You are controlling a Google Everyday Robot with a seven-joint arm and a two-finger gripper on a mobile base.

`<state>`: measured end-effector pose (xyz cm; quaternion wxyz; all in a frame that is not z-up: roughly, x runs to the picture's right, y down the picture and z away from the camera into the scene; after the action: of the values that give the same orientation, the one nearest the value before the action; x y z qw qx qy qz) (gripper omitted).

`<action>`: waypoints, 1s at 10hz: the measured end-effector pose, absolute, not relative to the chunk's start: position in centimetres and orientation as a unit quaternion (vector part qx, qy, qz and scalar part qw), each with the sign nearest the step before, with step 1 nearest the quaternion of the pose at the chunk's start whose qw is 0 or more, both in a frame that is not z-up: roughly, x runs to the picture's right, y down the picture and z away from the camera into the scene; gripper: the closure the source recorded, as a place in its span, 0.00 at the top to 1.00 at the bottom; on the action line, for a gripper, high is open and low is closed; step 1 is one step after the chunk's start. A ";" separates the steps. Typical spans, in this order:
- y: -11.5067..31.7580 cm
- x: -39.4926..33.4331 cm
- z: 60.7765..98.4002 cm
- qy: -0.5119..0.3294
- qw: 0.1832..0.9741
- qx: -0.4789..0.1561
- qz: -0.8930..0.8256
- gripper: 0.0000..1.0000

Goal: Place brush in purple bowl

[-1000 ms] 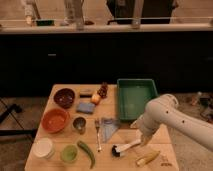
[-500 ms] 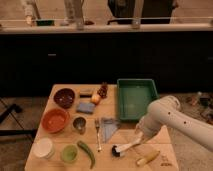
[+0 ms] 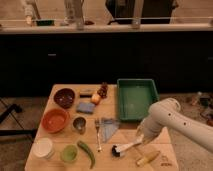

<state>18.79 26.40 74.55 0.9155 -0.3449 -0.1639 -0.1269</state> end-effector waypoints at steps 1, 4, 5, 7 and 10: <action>26.5 18.7 74.6 -0.165 0.915 -0.346 -0.128 0.49; 26.9 18.0 74.8 -0.170 0.911 -0.350 -0.135 0.49; 27.0 17.6 74.8 -0.172 0.910 -0.351 -0.137 0.49; 27.3 16.9 75.0 -0.176 0.908 -0.354 -0.140 0.49; 27.9 16.6 75.5 -0.179 0.905 -0.359 -0.141 0.49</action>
<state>16.59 27.92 75.49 0.9052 -0.3585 -0.1793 -0.1410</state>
